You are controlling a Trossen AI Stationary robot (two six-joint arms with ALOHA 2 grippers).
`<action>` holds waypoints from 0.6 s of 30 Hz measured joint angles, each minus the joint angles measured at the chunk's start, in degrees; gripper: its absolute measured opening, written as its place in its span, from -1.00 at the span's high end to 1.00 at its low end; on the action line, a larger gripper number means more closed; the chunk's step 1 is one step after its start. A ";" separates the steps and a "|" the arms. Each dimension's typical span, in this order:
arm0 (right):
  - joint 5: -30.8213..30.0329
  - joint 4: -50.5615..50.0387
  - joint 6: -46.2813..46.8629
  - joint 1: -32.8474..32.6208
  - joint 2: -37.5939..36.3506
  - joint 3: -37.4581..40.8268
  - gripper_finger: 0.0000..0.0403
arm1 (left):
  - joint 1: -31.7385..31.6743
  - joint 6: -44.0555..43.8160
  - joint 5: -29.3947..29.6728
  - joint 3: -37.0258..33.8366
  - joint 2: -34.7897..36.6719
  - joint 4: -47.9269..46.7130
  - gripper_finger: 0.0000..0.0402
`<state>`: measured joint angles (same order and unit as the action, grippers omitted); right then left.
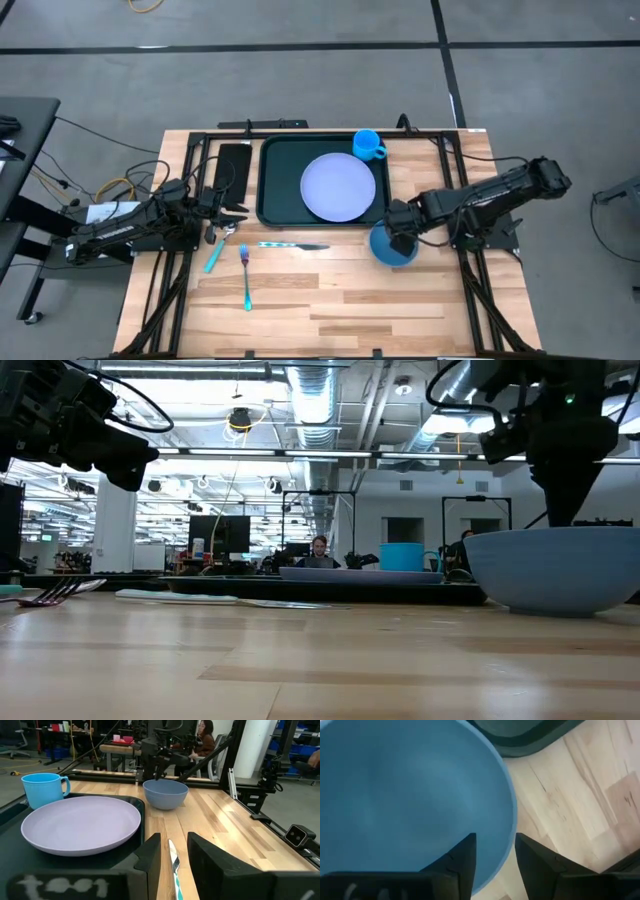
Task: Set up tray
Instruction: Put the blue bowl on the purple plate
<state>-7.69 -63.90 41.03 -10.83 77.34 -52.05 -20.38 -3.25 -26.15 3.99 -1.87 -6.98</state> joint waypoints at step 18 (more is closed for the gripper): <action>1.80 2.71 -5.61 5.12 0.00 0.00 0.39 | -0.02 0.00 0.00 0.00 0.00 -0.02 0.58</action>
<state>-5.88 -61.19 35.42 -5.71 77.34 -52.05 -20.40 -3.25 -26.15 3.99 -1.87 -7.01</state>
